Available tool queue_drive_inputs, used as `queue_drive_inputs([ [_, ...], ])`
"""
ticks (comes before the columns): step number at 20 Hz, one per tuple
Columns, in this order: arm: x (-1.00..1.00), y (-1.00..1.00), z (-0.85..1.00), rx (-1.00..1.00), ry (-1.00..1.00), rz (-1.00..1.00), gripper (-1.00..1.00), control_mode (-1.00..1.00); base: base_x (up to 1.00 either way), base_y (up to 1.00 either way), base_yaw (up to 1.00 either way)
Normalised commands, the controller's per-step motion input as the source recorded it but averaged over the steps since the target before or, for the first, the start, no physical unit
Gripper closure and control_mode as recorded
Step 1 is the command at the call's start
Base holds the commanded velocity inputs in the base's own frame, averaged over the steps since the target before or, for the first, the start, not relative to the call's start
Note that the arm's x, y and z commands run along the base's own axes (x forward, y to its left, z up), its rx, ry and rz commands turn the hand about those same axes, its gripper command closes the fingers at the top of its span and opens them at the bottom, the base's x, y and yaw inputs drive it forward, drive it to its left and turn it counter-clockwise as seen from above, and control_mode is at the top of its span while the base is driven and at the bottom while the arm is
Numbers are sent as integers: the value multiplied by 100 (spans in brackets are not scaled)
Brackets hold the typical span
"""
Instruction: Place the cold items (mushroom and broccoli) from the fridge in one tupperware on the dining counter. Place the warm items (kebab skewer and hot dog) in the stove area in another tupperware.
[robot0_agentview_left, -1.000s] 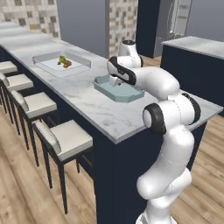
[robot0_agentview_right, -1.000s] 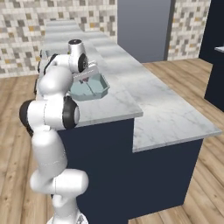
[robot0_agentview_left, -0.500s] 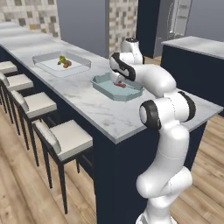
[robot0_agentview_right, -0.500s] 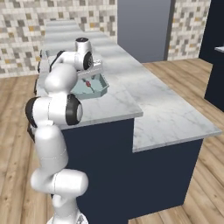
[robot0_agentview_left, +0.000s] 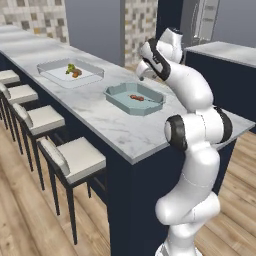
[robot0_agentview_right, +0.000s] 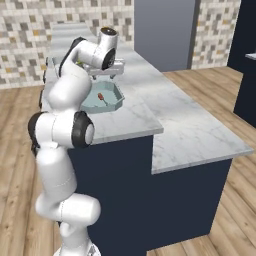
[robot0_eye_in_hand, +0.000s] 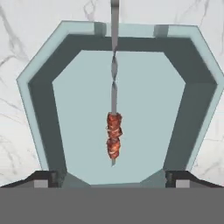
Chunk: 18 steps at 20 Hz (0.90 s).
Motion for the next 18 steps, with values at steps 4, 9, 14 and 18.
queue_drive_inputs([
  [4,-100,-100,7,-2,-15,6,-100,-100,0,0,0],
  [9,-100,-100,-92,2,-48,0,-100,-100,0,0,0],
  [14,-100,-100,-39,24,-65,0,-100,-100,0,0,0],
  [18,-100,-76,84,9,-63,0,-100,-100,0,0,0],
])
